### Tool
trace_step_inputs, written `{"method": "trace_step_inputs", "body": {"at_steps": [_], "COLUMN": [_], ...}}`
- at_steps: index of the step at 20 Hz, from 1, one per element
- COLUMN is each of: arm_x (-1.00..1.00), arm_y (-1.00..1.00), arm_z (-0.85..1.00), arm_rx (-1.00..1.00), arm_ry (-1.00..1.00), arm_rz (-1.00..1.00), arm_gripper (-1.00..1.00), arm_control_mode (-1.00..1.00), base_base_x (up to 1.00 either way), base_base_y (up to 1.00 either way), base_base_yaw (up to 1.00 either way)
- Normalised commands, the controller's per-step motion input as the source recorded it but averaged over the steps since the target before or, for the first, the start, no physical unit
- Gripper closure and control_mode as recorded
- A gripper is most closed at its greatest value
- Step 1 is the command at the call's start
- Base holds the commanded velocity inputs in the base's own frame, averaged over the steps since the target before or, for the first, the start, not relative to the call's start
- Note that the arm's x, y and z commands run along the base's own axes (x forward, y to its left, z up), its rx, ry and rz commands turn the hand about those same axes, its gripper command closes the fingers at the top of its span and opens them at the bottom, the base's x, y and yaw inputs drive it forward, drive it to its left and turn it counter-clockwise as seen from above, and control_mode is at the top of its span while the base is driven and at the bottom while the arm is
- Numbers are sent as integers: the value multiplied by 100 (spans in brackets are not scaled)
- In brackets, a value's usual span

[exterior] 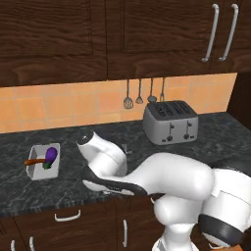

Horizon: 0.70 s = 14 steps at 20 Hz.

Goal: Take the meat container that has the fish and place it on the second highest rack of the freezer. Then take the vegetable container that has the carrot and eggplant and place it on the highest rack of the freezer.

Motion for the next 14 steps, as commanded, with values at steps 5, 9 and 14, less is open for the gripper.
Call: {"method": "trace_step_inputs", "body": {"at_steps": [5,9,14], "arm_x": [-87,-100,-86], "arm_y": [-16,-36,-48], "arm_z": [100,100,100], "arm_rx": [0,9,25], "arm_ry": [-16,-9,2], "arm_rz": [0,0,0], "arm_gripper": [100,100,100], "arm_control_mode": [-100,-100,-100], "base_base_x": [0,0,0], "base_base_y": [0,0,0], "base_base_yaw": [0,0,0]}}
